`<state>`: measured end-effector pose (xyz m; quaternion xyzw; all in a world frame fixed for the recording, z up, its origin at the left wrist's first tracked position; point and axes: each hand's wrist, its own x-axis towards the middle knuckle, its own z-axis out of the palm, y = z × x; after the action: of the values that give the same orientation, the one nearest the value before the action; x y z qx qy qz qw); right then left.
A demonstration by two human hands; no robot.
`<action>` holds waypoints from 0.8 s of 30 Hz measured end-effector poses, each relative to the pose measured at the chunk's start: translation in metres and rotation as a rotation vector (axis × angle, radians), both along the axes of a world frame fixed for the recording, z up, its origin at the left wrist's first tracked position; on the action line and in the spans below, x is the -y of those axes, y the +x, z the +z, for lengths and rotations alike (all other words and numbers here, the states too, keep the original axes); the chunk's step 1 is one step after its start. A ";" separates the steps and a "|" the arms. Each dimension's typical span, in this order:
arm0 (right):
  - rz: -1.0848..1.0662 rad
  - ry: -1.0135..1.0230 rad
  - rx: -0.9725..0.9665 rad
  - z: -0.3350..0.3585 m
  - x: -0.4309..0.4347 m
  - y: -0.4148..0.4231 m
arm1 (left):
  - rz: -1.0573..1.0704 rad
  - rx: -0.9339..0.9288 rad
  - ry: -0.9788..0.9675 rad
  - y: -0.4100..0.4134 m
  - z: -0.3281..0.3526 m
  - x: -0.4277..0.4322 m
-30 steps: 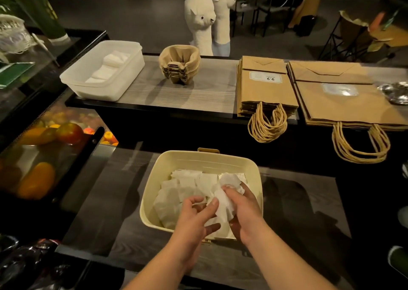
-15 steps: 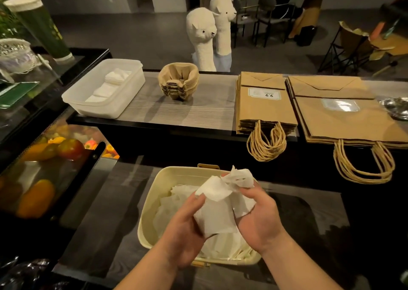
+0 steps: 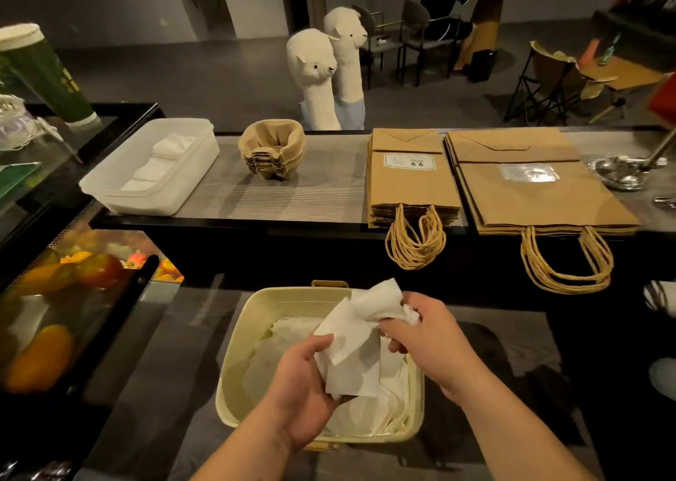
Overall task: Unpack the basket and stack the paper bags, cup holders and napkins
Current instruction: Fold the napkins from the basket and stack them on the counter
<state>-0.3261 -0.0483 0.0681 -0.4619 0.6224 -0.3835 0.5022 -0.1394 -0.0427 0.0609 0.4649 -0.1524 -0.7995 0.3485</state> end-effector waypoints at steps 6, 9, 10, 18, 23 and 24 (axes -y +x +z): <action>0.102 0.098 0.037 -0.001 -0.004 0.000 | -0.020 0.170 -0.001 -0.001 -0.013 -0.009; 0.094 0.143 0.085 -0.001 -0.003 0.004 | -0.022 0.214 -0.010 -0.001 -0.017 -0.010; 0.088 0.139 0.092 0.001 -0.001 0.008 | -0.027 0.233 -0.007 -0.002 -0.018 -0.011; 0.343 0.223 -0.044 0.019 0.012 0.021 | -0.041 0.219 -0.028 -0.007 -0.011 -0.009; 0.295 0.349 -0.094 0.014 0.009 0.019 | 0.006 0.150 -0.126 -0.004 -0.006 0.001; 0.292 0.342 -0.114 0.014 0.008 0.019 | 0.012 0.132 -0.122 -0.005 -0.006 0.002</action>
<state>-0.3073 -0.0565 0.0817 -0.4759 0.6323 -0.1691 0.5874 -0.1443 -0.0452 0.0551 0.4954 -0.2205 -0.7543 0.3702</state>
